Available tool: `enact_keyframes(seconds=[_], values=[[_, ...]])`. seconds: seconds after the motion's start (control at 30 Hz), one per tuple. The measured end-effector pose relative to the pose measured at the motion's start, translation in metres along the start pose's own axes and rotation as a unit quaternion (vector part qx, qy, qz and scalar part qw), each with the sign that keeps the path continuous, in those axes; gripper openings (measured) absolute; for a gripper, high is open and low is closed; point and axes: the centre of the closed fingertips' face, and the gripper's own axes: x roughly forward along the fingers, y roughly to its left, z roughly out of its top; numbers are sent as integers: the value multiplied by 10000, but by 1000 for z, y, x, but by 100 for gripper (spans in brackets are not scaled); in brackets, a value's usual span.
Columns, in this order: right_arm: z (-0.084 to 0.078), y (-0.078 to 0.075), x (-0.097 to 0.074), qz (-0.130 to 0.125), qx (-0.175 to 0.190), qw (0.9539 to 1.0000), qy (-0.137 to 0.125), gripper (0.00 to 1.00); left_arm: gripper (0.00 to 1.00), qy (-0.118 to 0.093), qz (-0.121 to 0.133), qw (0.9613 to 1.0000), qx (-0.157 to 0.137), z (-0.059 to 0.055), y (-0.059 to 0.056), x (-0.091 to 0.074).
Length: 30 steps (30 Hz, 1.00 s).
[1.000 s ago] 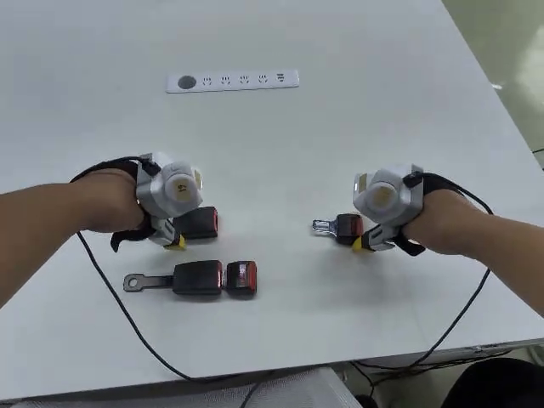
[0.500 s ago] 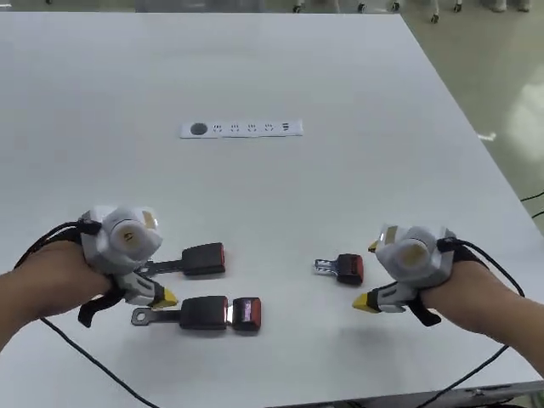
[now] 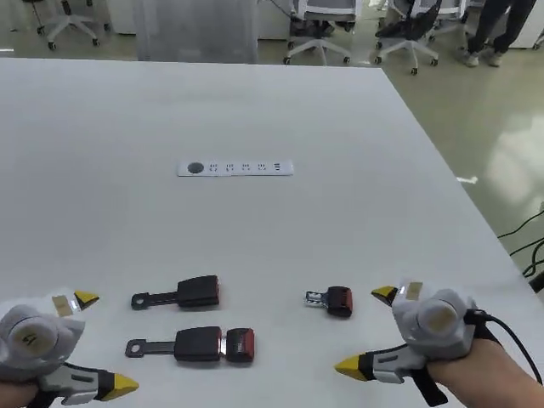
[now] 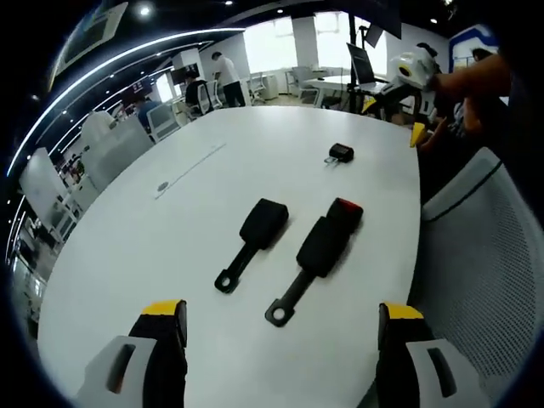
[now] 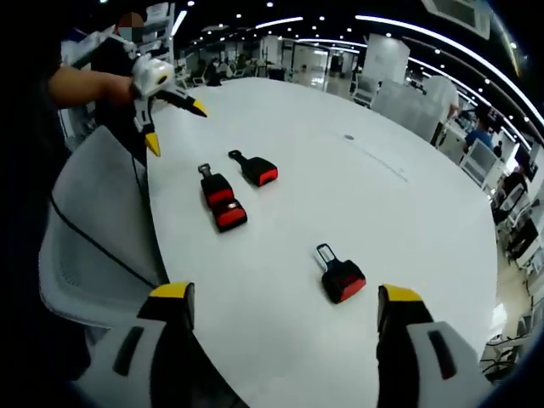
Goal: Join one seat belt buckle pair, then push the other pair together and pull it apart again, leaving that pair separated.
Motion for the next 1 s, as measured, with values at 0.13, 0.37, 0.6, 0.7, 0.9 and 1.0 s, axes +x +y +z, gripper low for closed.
enact_keyframes(seconds=[0.13,0.37,0.6,0.7,0.9,1.0], values=[[2,1,-8,-184,48,9997,-150,99,100,-92,129,9998,-110,-4,-3,-11],[-7,4,-18,-391,400,9981,-257,100,100,-202,249,9991,-272,-10,-8,-22],[-8,9,-25,-508,470,9972,-288,100,100,-219,178,9991,-308,-13,-21,-27],[-10,10,-26,-527,493,9969,-309,100,100,-264,173,9987,-388,-13,-22,-28],[-15,13,-30,-567,573,9963,-310,100,100,-268,140,9985,-459,-18,-25,-24],[-16,12,-33,-607,630,9955,-351,100,100,-331,132,9982,-491,-17,-24,-23]])
